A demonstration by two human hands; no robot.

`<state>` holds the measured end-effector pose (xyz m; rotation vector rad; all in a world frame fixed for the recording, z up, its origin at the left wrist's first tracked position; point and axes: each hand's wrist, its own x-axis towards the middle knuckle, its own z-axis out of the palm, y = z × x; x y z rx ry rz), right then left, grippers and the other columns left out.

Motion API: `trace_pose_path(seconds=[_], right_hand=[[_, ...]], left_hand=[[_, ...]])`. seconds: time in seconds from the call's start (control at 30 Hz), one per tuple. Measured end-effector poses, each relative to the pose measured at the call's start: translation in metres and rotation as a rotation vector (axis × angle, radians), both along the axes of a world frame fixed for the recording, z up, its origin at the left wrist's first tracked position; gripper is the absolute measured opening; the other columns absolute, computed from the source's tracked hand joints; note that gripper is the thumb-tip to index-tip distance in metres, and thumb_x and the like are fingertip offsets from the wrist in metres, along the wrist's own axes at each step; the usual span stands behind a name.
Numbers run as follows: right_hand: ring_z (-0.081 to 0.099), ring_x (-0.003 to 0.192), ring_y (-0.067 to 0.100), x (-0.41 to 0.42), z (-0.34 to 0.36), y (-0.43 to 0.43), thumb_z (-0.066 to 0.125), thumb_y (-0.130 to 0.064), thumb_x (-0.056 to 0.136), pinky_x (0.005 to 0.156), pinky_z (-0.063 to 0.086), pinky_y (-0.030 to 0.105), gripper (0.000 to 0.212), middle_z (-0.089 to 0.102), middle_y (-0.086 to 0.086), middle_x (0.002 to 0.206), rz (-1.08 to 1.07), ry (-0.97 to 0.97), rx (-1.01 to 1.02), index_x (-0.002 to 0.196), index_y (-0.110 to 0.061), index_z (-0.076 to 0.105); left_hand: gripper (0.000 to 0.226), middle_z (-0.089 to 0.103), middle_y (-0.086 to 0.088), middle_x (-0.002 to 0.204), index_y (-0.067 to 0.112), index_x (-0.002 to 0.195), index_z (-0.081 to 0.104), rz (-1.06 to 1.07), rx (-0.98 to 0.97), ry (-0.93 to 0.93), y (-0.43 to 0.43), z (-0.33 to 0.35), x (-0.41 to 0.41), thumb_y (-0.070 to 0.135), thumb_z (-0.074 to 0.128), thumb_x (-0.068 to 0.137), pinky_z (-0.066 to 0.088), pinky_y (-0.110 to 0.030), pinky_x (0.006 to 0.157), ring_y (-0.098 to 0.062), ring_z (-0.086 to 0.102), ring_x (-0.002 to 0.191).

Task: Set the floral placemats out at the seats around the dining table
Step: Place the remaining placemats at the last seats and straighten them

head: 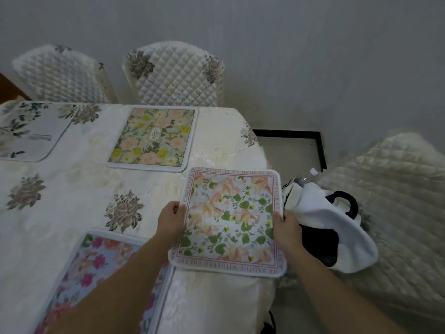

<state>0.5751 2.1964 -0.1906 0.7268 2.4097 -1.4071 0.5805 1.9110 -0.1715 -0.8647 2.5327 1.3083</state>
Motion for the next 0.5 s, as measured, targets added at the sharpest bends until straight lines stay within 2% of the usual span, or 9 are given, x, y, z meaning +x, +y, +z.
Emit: trace_pose_path(seconds=[0.1, 0.23, 0.43, 0.5], right_hand=[[0.062, 0.092, 0.029, -0.004, -0.004, -0.004, 0.042, -0.026, 0.1, 0.077, 0.051, 0.037, 0.029, 0.065, 0.011, 0.102, 0.037, -0.024, -0.001, 0.111, -0.005, 0.059], [0.062, 0.089, 0.029, -0.008, -0.006, -0.009, 0.041, -0.025, 0.101, 0.073, 0.05, 0.036, 0.029, 0.065, 0.013, 0.1, 0.081, -0.045, 0.023, 0.109, -0.003, 0.058], [0.061, 0.079, 0.029, -0.017, -0.013, -0.009, 0.038, -0.031, 0.101, 0.057, 0.041, 0.029, 0.039, 0.065, 0.018, 0.094, 0.222, -0.075, 0.144, 0.107, 0.002, 0.058], [0.062, 0.08, 0.031, -0.021, -0.013, -0.009, 0.037, -0.033, 0.101, 0.058, 0.043, 0.029, 0.041, 0.066, 0.019, 0.095, 0.282, -0.091, 0.19, 0.107, 0.001, 0.058]], left_hand=[[0.024, 0.067, -0.01, 0.097, 0.007, 0.105, 0.064, 0.022, -0.032, -0.002, -0.005, -0.004, -0.001, 0.025, 0.05, 0.099, 0.047, -0.036, 0.078, -0.028, 0.061, 0.09], [0.024, 0.068, -0.009, 0.091, 0.008, 0.1, 0.065, 0.024, -0.104, -0.005, -0.007, -0.003, -0.003, 0.026, 0.05, 0.099, 0.044, -0.033, 0.074, -0.027, 0.06, 0.085], [0.022, 0.062, -0.004, 0.085, 0.007, 0.097, 0.065, 0.017, -0.186, 0.018, -0.008, -0.001, -0.005, 0.023, 0.05, 0.099, 0.037, -0.03, 0.071, -0.023, 0.055, 0.079], [0.023, 0.062, -0.004, 0.085, 0.006, 0.1, 0.065, 0.024, -0.183, 0.02, -0.011, -0.002, -0.004, 0.024, 0.05, 0.099, 0.038, -0.03, 0.071, -0.024, 0.057, 0.08]])
